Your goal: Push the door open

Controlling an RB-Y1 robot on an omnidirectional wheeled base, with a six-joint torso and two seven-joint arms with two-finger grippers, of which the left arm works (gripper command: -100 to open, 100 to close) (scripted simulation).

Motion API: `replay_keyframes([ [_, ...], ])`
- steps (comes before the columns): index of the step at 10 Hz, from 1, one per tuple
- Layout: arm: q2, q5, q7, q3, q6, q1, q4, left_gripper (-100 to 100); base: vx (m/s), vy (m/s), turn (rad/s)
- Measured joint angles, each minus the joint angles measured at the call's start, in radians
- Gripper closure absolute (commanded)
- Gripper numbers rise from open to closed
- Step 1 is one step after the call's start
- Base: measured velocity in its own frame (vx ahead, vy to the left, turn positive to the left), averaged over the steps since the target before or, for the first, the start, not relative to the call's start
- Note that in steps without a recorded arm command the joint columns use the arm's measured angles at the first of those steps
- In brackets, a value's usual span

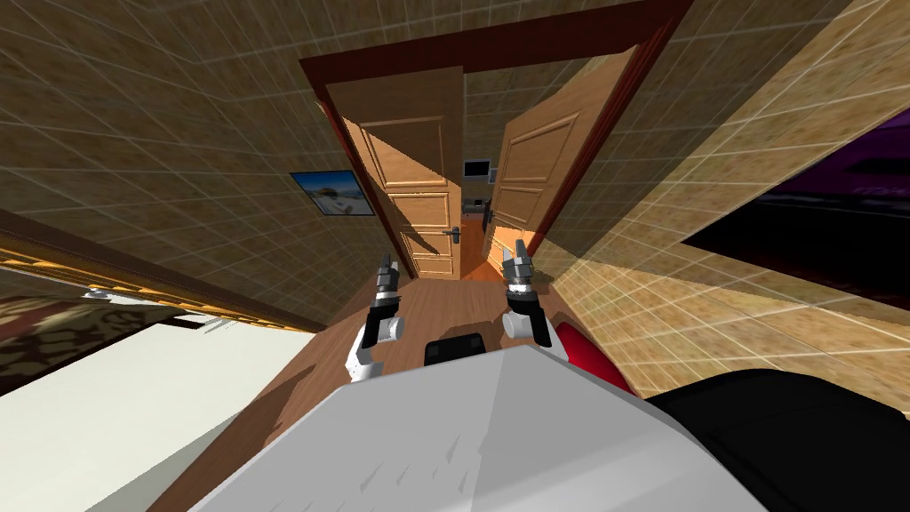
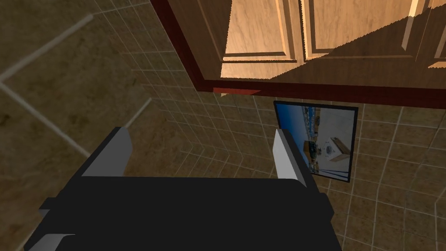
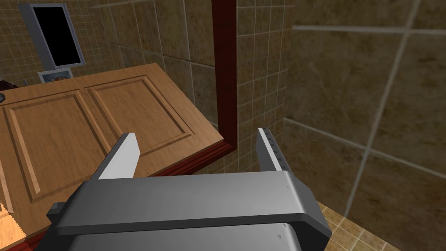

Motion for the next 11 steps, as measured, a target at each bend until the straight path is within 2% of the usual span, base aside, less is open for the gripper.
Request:
replay_keyframes([
  [3, 0.005, 0.025, -0.004, 0.001, -0.005, -0.056, 0.098, -100, 0.100, -0.038, -0.036],
  [6, 0.007, 0.050, -0.010, -0.002, 0.007, -0.104, 0.173, -100, 0.094, -0.027, -0.029],
  [8, 0.005, 0.059, -0.013, -0.003, 0.001, -0.125, 0.216, -100, 0.063, -0.018, -0.030],
  [11, 0.005, 0.083, -0.018, -0.005, -0.003, -0.180, 0.313, -100, 0.100, -0.029, -0.038],
])
